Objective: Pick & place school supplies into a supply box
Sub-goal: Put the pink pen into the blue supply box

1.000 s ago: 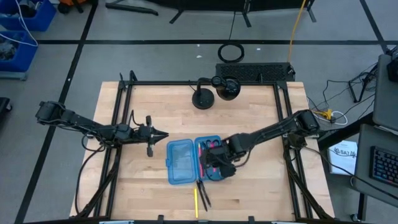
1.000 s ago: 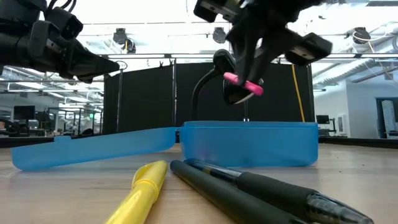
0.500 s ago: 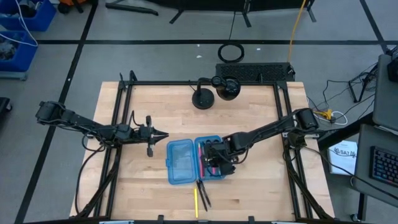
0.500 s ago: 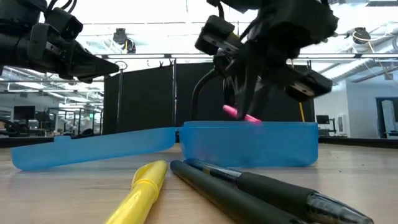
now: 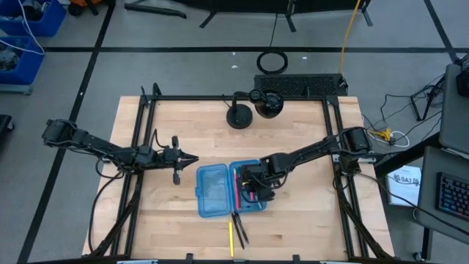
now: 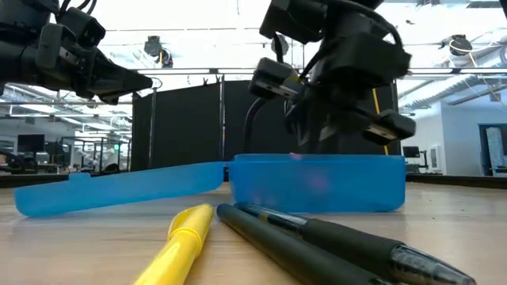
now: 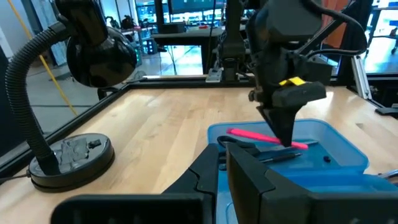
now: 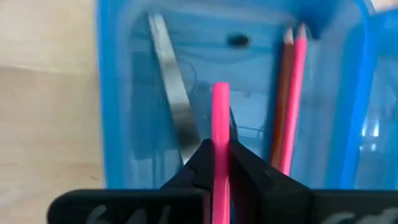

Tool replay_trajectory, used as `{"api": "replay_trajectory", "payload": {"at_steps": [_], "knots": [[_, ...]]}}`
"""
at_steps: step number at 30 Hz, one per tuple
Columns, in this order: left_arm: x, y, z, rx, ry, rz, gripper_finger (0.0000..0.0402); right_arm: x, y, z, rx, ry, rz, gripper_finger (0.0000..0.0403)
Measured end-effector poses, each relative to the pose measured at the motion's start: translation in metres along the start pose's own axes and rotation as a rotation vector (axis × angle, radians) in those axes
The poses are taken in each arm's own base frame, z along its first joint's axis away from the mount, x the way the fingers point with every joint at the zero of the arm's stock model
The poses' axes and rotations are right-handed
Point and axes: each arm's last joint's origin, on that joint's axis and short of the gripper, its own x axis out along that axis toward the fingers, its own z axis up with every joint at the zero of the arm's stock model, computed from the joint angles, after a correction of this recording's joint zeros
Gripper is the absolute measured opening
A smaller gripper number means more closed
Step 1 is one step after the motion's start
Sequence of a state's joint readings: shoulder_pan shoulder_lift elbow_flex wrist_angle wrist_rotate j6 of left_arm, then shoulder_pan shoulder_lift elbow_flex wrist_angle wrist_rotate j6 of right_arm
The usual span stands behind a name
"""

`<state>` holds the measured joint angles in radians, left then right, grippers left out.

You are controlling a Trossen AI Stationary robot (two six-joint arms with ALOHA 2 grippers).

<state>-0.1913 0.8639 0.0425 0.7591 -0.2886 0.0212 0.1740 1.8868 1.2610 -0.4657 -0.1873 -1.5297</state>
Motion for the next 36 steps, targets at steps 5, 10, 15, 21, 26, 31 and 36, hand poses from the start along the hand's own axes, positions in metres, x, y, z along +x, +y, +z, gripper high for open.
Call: {"api": "replay_trajectory", "payload": {"at_steps": [5,10,15,21,26,31,36], "knots": [[0.000,0.000,0.000,0.011,-0.005,0.001,0.0037,0.004,0.007,-0.001,0.008,-0.057,0.016,0.0017],[0.000,0.000,0.000,0.020,-0.004,0.000,0.0037,0.014,0.012,-0.005,0.010,-0.074,0.009,0.0017],[0.000,0.000,0.000,0.016,-0.004,0.000,0.0037,0.020,0.016,-0.008,0.013,-0.084,-0.002,0.0030],[0.000,0.000,0.001,0.012,-0.007,0.000,0.0037,0.020,0.016,-0.008,0.009,-0.072,-0.004,0.0053],[0.000,0.000,0.001,0.009,-0.007,0.001,0.0037,0.018,0.015,-0.009,0.003,-0.036,-0.015,0.0053],[0.000,0.000,0.001,0.007,-0.007,0.000,0.0037,0.007,0.012,-0.006,-0.011,0.013,-0.045,0.0055],[0.000,0.000,0.001,0.004,-0.009,0.000,0.0037,-0.013,0.006,0.006,-0.021,0.022,-0.110,0.0056]]}}
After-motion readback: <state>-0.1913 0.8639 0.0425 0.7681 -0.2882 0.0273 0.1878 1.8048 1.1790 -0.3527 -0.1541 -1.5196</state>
